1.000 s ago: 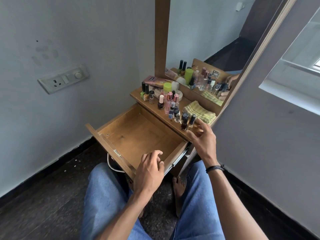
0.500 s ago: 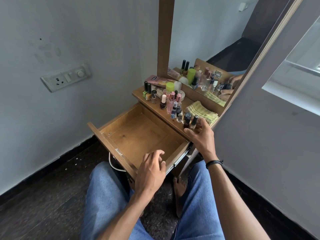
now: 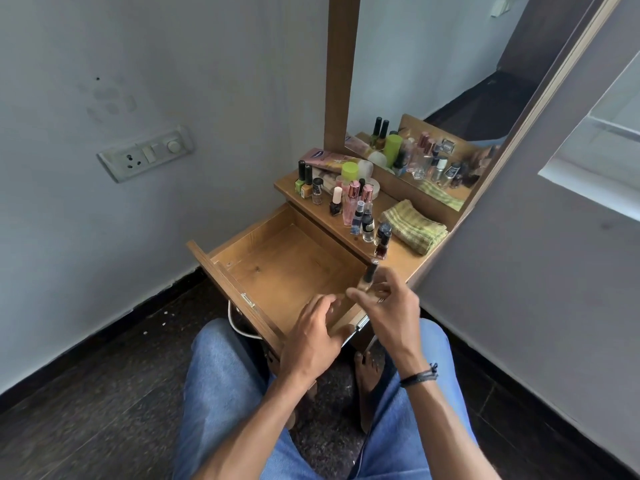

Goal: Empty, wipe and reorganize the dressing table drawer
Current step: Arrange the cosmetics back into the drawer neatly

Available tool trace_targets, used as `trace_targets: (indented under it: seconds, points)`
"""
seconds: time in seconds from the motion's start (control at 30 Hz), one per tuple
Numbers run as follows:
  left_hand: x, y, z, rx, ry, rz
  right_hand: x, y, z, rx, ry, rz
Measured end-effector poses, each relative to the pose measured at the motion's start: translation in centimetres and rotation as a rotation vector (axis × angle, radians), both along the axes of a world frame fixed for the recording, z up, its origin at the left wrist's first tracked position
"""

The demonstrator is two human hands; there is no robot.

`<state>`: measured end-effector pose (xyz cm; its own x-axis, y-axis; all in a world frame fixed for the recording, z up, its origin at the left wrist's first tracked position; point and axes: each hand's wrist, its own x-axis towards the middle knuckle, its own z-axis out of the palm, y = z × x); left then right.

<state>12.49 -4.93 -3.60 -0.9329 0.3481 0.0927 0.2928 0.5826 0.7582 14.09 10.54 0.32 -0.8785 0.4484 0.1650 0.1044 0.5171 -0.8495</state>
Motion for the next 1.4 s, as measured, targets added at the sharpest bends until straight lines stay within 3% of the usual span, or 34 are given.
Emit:
trace_targets:
  seconds: [0.17,0.47,0.7,1.0,1.23,1.4]
  points:
    - [0.1,-0.2,-0.2,0.166,0.022,0.068,0.4,-2.4,-0.6,-0.05,-0.045,0.12]
    - [0.6,-0.3,-0.8,0.165,0.12,0.194,0.6,-1.0,0.7,-0.129,-0.11,0.294]
    - [1.0,0.1,0.1,0.131,0.182,0.329,-2.8,2.8,0.5,0.059,0.063,-0.231]
    - [0.6,0.0,0.5,0.098,0.029,0.426,-6.6,4.0,-1.5,0.191,-0.057,-0.276]
    - [-4.8,-5.0,1.5,-0.183,0.161,0.507,-6.4,4.0,-1.9,0.196,-0.029,-0.274]
    - [-10.2,-9.0,0.8,-0.537,0.282,0.594,-3.9,1.2,-1.3,0.155,0.163,-0.202]
